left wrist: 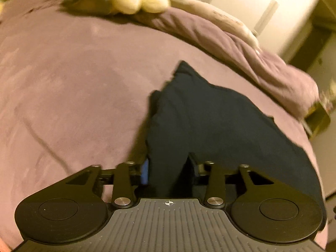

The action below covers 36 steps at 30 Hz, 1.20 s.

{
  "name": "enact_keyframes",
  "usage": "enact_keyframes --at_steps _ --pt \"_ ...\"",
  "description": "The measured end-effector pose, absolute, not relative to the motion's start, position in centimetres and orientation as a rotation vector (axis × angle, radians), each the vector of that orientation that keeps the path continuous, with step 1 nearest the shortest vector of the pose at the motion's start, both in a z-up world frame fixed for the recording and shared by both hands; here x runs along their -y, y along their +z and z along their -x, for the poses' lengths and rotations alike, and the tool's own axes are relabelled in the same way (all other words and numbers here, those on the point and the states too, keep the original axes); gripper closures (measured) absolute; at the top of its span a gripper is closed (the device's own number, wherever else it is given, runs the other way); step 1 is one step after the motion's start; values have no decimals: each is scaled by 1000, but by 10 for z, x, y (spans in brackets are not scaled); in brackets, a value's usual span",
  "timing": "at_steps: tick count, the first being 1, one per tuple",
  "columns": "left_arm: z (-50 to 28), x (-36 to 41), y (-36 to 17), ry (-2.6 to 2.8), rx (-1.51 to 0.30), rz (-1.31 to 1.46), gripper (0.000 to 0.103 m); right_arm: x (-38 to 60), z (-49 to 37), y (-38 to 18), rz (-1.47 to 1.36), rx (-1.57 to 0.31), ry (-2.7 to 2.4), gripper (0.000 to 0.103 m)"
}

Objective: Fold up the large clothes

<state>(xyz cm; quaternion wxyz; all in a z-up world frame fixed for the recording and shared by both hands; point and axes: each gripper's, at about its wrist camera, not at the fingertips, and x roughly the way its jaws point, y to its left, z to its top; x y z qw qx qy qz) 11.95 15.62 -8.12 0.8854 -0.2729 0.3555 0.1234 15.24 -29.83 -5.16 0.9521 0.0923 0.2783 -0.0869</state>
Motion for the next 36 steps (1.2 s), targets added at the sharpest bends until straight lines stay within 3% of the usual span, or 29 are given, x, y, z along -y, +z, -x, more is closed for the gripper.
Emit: enact_keyframes --at_steps 4,6,12,16,20,24,26,29,33,36 --pt "-99 -172 -89 202 -753 684 39 259 -155 -46 -145 -525 -43 61" --pt "-93 -175 -95 154 -770 742 27 232 -160 -54 -117 -545 19 61" --pt "-98 -171 -120 62 -812 851 22 159 -179 -87 -103 -652 169 75" --pt "-117 -172 -126 73 -788 897 18 142 -182 -98 -53 -684 169 76" --pt "-132 -175 -136 95 -757 962 21 143 -182 -99 -32 -696 180 76" --pt "-136 -184 -136 95 -716 1047 42 138 -182 -93 -13 -688 180 79" --pt "-134 -187 -133 66 -693 1052 46 134 -182 -91 -14 -667 173 82" --pt "-135 -189 -135 45 -682 1045 45 129 -184 -95 -15 -662 177 84" --pt "-138 -189 -145 65 -703 1057 33 121 -188 -113 29 -695 185 84" --pt "-147 -186 -146 82 -712 1044 30 117 -188 -111 54 -704 202 87"
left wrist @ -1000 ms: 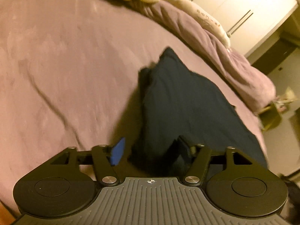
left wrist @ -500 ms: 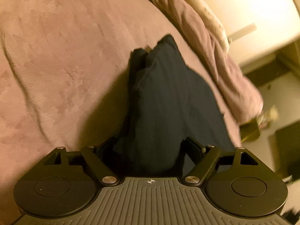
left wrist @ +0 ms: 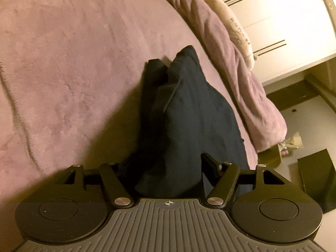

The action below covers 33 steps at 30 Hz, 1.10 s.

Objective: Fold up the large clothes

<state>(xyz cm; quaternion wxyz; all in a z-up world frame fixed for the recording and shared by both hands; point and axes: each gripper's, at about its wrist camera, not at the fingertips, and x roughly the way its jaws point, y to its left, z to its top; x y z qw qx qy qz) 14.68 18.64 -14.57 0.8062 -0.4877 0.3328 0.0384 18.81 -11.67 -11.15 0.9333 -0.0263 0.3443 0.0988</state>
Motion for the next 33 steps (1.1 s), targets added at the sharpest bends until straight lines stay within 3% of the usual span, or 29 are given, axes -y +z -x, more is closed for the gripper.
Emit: enact_keyframes --at_steps 5,11,21,33 --pt "-152 -188 -146 98 -719 1072 36 114 -173 -95 24 -624 250 89" --pt "-150 -187 -137 112 -733 1052 47 117 -194 -119 -50 -760 314 89" --pt "-172 -157 -73 130 -779 787 54 207 -178 -75 -255 -653 106 90" --pt "-215 -2 31 -147 -669 285 55 291 -171 -86 -384 -634 -95 86"
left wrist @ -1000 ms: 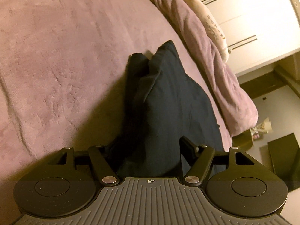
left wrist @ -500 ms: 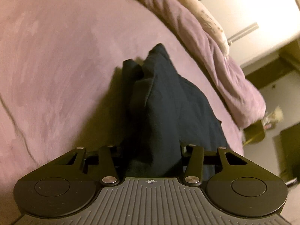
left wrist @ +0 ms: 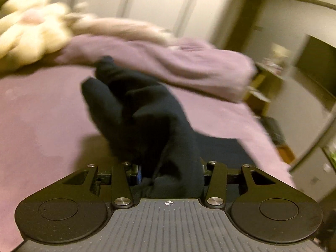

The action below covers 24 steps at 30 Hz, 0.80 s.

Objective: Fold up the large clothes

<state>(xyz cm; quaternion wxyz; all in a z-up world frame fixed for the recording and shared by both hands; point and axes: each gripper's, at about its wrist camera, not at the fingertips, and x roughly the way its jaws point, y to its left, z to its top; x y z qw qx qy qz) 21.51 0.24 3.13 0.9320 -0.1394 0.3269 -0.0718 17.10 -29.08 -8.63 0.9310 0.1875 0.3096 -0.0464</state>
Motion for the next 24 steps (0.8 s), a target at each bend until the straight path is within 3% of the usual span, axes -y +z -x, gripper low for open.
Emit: enact_keyframes --at_steps 7,8,12,13,24 --pt "-246 119 -16 -337 -746 161 52 323 -158 -89 -427 -614 -132 85" --pt "-249 130 -29 -338 -769 149 49 329 -156 -90 -435 -614 -141 85" --pt "-236 154 -61 -391 -743 93 18 347 -151 -93 -462 -626 -162 83" --pt "-229 155 -59 -412 -724 62 15 350 -150 -91 -468 -626 -158 83" --pt "-162 61 -14 -498 -693 343 14 312 -175 -23 -397 -476 146 82"
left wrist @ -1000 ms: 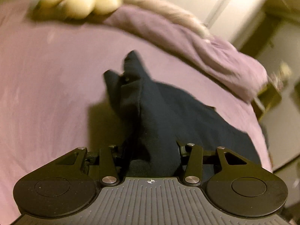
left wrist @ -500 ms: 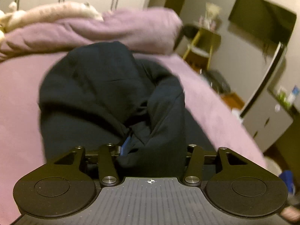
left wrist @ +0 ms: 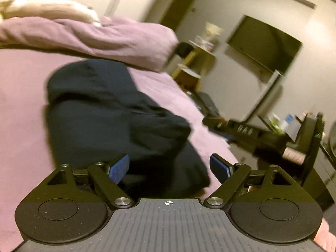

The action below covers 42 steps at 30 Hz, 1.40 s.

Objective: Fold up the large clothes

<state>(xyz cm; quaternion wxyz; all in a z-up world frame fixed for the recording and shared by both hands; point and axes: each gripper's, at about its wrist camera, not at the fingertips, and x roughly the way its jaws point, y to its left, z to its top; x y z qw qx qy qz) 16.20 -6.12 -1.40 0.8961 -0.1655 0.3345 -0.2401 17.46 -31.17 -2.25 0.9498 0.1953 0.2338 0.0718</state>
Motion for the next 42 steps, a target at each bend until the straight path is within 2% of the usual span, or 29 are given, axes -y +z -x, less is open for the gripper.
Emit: enact_keyframes --at_steps 4,9,12,14,20,24,27,29,32,33,35,37,40,42 --pt "-168 32 -17 -380 -682 388 14 269 -200 -14 -273 -525 258 79" --pt "-195 6 -38 -201 -737 446 15 251 -215 -49 -96 -720 108 79" --pt "-217 -13 -57 -128 -786 536 16 280 -203 -82 -163 -811 30 70" --pt "-233 -17 -69 -96 -813 583 16 299 -188 -103 -277 -815 45 70" --pt "-279 -9 -101 -154 -887 780 16 298 -183 -88 -230 -789 83 65" --pt "-288 1 -102 -174 -903 735 13 310 -186 -55 -332 -717 115 56" --pt "-288 0 -106 -174 -897 761 13 315 -208 -37 -456 -674 189 38" --pt "-279 2 -107 -172 -892 747 13 308 -233 -38 -511 -710 257 33" --pt "-275 3 -103 -169 -896 738 13 286 -276 -55 -539 -841 308 32" --pt "-275 3 -101 -167 -901 732 13 279 -286 -62 -549 -878 332 33" --pt "-274 1 -94 -162 -910 713 15 267 -296 -70 -561 -888 358 47" --pt "-266 -8 -84 -142 -869 693 16 259 -293 -70 -518 -855 352 71" --pt "-259 -19 -78 -47 -813 636 15 244 -281 -59 -382 -785 324 83" --pt "-263 -24 -85 -5 -865 634 16 231 -268 -48 -257 -732 289 85"
